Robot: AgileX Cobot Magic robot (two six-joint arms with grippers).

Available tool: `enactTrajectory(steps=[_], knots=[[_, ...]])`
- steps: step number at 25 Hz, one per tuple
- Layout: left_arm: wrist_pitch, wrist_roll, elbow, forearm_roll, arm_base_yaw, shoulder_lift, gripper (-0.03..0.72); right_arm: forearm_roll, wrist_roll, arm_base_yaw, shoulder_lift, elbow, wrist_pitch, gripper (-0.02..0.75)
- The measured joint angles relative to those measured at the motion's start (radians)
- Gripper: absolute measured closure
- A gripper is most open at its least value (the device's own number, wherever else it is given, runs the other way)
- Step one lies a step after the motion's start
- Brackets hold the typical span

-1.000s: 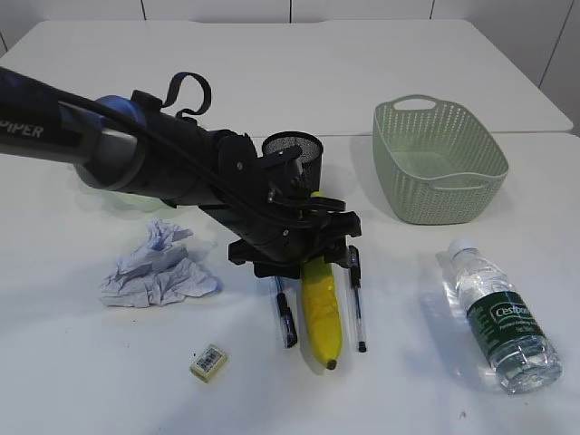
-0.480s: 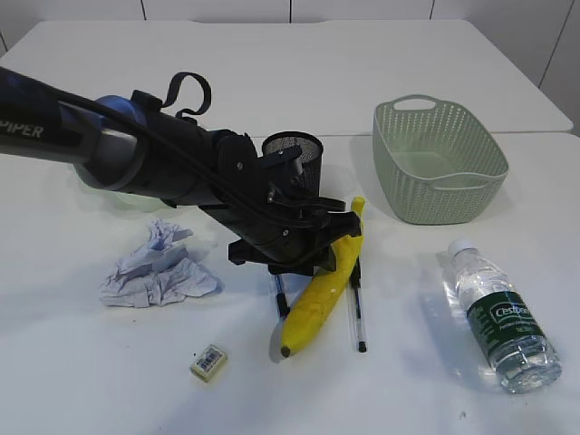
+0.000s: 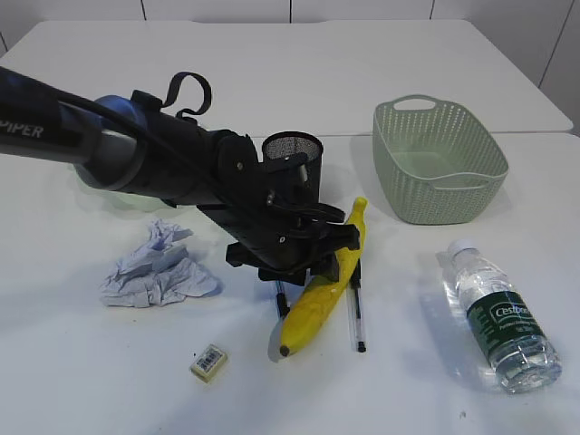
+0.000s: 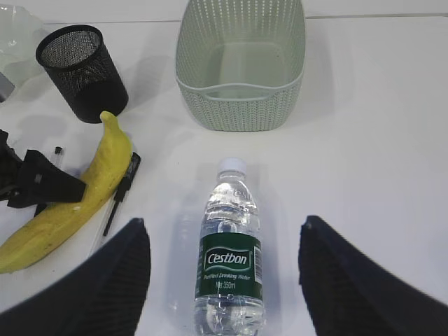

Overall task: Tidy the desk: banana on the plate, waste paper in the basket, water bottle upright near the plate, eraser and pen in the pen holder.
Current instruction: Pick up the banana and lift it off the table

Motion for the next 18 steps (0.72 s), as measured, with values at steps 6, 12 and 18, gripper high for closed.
enactTrajectory(steps=[6,12,18], knots=[[0.069,0.176,0.0,0.007,0.0,0.0,0.278,0.0,0.0,0.0,0.0,0.0,0.0,0.242],[0.106,0.27,-0.041,0.04,0.0,0.0,0.276,0.0,0.0,0.0,0.0,0.0,0.0,0.242],[0.15,0.281,-0.103,0.122,0.0,0.0,0.276,0.0,0.0,0.0,0.0,0.0,0.0,0.242]])
